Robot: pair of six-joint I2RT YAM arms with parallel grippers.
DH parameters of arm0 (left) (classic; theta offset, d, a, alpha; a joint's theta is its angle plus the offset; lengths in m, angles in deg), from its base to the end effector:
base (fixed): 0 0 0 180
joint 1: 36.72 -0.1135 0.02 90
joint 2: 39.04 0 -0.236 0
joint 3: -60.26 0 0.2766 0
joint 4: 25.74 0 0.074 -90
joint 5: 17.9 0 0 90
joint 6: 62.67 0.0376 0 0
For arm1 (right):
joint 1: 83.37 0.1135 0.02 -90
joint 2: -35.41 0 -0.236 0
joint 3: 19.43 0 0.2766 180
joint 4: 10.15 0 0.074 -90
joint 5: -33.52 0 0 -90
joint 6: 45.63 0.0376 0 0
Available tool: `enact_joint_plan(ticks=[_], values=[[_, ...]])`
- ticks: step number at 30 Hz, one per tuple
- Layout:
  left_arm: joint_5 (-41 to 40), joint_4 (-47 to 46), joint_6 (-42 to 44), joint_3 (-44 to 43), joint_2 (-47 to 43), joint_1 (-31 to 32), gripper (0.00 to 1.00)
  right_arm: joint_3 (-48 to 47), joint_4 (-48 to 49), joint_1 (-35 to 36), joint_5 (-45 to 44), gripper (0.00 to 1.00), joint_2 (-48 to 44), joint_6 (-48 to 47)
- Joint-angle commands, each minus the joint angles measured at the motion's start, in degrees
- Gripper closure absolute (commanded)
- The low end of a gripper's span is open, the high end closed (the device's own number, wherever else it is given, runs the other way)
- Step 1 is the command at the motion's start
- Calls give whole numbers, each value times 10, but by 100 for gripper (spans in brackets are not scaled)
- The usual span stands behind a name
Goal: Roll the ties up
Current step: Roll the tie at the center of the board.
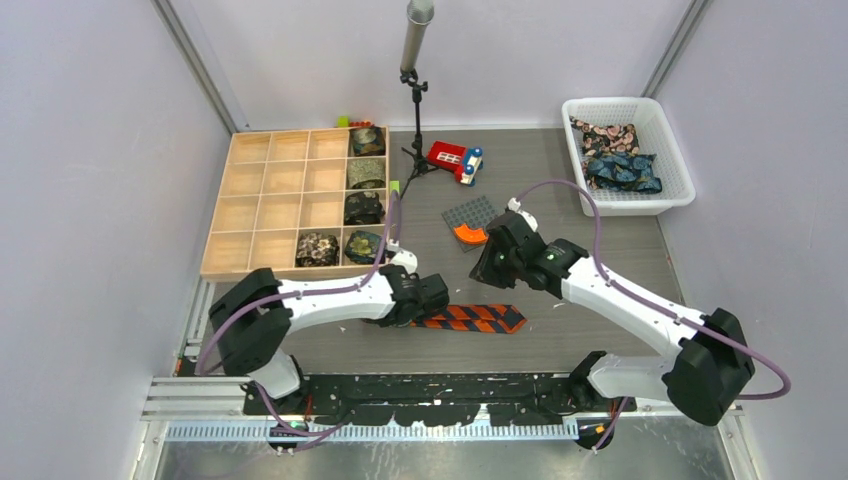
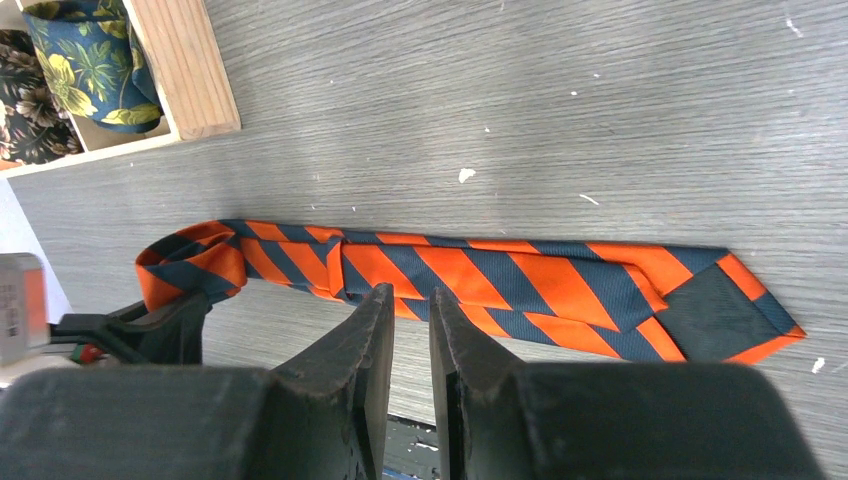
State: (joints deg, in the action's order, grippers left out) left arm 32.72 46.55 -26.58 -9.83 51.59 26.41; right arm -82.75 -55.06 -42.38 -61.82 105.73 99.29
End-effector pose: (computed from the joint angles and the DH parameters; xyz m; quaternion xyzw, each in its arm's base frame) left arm 0.1463 -0.2359 0.1495 0.0839 0.9375 0.1957 0.2751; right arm 0.2165 0.1835 0.2143 0.1296 0.9354 0.2126 0.2510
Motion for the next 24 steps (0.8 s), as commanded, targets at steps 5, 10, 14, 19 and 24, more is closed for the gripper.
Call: enact_joint_plan(ticks=[5,10,14,19,24], values=[[-26,25,-34,-41,64,36,100,3,-43,-19,-39,75,-63,-2],[-16,18,-31,-61,106,51,100,2,-54,-24,-42,75,-84,2],[1,-2,-16,-77,127,58,100,0,-57,-25,-41,75,-91,4],[19,-27,-1,-80,136,58,99,-2,-58,-24,-41,75,-95,5],[32,-36,11,-87,147,59,83,-4,-59,-25,-36,75,-89,9]])
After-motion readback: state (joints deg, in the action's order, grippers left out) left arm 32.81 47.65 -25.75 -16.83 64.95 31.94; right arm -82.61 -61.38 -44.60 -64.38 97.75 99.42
